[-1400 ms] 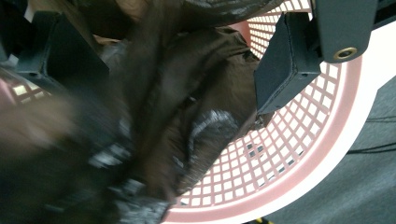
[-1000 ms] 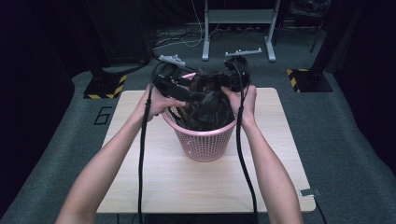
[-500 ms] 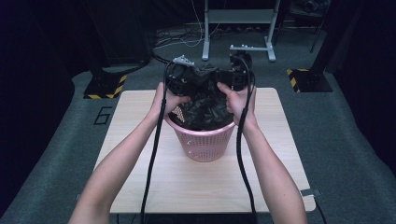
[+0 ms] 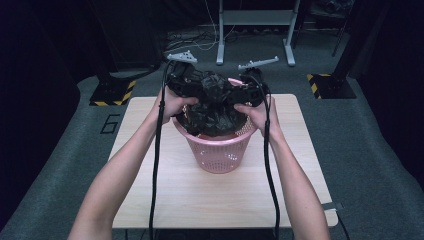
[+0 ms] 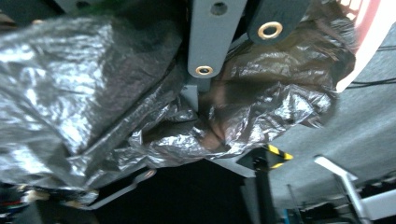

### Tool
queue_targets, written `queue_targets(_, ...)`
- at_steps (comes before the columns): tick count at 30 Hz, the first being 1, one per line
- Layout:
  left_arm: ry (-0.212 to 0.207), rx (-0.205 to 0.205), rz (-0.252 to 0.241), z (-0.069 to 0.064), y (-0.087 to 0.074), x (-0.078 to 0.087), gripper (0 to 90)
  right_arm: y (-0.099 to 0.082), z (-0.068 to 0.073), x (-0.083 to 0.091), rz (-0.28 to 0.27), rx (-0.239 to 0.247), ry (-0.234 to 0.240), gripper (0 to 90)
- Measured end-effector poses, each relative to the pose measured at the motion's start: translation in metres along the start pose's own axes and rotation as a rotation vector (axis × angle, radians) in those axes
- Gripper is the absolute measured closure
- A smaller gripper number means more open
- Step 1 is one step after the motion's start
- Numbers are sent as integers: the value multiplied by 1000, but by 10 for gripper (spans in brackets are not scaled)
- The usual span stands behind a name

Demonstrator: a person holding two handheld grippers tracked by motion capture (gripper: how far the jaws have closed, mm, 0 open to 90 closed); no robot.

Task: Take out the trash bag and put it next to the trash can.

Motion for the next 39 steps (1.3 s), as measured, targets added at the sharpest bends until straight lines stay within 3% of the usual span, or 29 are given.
queue_targets(4,-9,17,7,6,-4,1,898,-2,6,-5,-9,14,36,820)
queue_targets(6,15,19,15,8,-5,2,872,-3,8,-6,-14,32,14,863)
queue_targets(9,59,0,67,10,-7,3,550,-1,9,-3,-38,45,-19,875)
queue_targets(10,47,1,70,11,-8,5,454,0,8,-1,-45,47,-32,875)
queue_targets(13,38,-6,70,12,-9,9,295,1,5,4,-80,41,-60,876)
queue_targets(17,62,-62,122,2,-8,-3,150,6,8,11,-151,22,-33,878)
queue_targets(19,90,-103,146,-3,-5,-10,150,9,14,10,-170,21,-4,880)
queue_targets(21,120,-110,162,-5,-5,-15,173,11,21,8,-180,21,20,881)
queue_targets(23,126,-106,163,-4,-6,-16,287,11,25,7,-183,24,37,882)
queue_targets(27,64,-125,149,-4,-11,-16,573,9,22,8,-193,-19,92,883)
queue_targets(29,51,-125,161,-5,-12,-18,702,8,20,7,-185,-21,96,883)
queue_targets(33,81,-124,174,-5,-13,-23,807,7,21,6,-159,9,37,841)
queue_targets(37,120,-76,177,2,-14,-24,821,6,26,10,-105,61,-35,651)
queue_targets(39,143,-53,177,5,-15,-23,822,5,26,12,-85,71,-95,582)
Point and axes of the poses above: each handheld gripper's, and its own axes: x roughly backward along the jaws, y roughly out of its top, z roughly to its left, the point moved 3 cm from there along -x, roughly forward along the jaws
